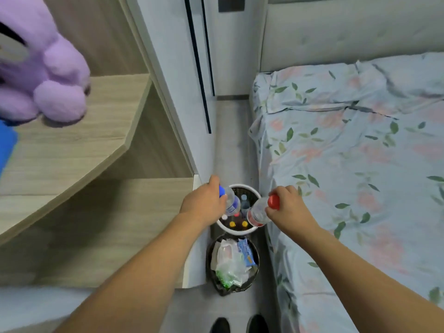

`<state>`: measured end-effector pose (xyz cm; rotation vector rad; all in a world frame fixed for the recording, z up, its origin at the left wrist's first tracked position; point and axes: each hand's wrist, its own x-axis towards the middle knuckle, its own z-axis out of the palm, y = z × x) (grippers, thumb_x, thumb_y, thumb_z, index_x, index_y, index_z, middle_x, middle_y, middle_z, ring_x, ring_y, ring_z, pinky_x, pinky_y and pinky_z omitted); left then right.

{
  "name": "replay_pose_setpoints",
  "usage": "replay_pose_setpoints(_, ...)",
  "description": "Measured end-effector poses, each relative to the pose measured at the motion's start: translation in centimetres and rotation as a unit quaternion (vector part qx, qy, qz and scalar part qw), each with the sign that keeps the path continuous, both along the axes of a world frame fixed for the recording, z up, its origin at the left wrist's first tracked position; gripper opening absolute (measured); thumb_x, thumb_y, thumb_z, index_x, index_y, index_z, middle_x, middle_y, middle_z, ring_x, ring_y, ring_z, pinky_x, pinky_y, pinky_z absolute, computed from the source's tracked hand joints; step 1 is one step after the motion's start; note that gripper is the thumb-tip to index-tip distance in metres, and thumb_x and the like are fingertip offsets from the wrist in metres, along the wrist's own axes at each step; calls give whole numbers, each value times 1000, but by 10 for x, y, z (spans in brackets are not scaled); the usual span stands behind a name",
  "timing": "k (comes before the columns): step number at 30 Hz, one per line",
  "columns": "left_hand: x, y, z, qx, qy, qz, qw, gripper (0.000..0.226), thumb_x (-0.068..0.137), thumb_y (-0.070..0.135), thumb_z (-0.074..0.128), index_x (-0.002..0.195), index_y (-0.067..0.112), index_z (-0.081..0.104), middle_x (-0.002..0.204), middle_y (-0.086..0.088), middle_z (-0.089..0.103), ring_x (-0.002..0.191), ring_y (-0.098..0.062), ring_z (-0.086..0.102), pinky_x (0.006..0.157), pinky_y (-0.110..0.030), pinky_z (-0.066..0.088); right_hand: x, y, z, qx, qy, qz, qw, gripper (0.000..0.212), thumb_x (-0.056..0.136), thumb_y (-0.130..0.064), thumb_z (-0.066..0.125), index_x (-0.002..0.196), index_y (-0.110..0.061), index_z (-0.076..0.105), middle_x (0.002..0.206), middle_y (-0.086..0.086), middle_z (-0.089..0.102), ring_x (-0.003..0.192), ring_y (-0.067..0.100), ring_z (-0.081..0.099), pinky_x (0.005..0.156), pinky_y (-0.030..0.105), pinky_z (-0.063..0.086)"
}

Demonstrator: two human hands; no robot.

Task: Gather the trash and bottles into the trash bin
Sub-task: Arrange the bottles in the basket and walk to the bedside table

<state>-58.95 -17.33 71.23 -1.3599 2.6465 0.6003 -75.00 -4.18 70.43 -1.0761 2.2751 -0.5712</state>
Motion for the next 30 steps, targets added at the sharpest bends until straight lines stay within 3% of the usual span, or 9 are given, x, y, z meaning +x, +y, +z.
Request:
replay_pose_setpoints(5,-69,-70,-175,11,-34,-18,999,26,97,30,43,119,18,36,100,-10,59,83,-31,57,68,-38,45,-44,-75,-159,2,-18,-27,999,30,85,-19,62,114,-15,55,115,3,45,98,22,53,90,31,44)
replay_pose_setpoints(9,-102,-110,-310,21,-44,-20,999,23,95,24,45,116,18,36,94,-8,55,78,-27,54,63,-36,42,-66,-114,-287,13,-21,-26,999,25,87,-17,58,112,-14,53,116,3,44,98,24,54,87,32,44)
replay_pose_setpoints(13,-119,-137,-412,41,-42,-2,998,24,94,25,46,115,17,36,88,-8,55,78,-28,56,63,-36,43,-72,-138,-385,25,-26,-4,999,27,87,-19,55,114,-14,53,118,4,42,101,27,55,90,39,47)
replay_pose_setpoints(15,-124,-146,-448,64,-36,9,997,27,95,27,47,117,17,38,91,-8,56,80,-28,55,67,-36,43,-71,-142,-418,38,-31,3,999,32,88,-18,55,119,-13,51,122,5,41,102,26,55,90,36,47)
replay_pose_setpoints(19,-127,-154,-498,89,-64,1,994,26,96,28,46,120,18,42,105,-9,58,89,-28,55,76,-37,46,-67,-144,-456,32,2,-7,999,32,92,-18,52,123,-13,48,126,5,37,100,26,56,78,28,41)
replay_pose_setpoints(25,-123,-160,-513,96,-56,18,994,35,95,24,46,129,15,44,123,-12,56,106,-30,57,89,-43,50,-79,-148,-465,39,10,-36,999,40,93,-19,51,133,-16,44,133,5,40,112,27,52,94,36,44)
replay_pose_setpoints(30,-120,-160,-502,101,-60,14,993,38,94,23,49,130,13,44,127,-14,49,108,-31,55,91,-42,49,-86,-148,-461,110,22,-41,993,25,94,-19,47,117,-14,52,117,10,54,98,29,57,76,35,46)
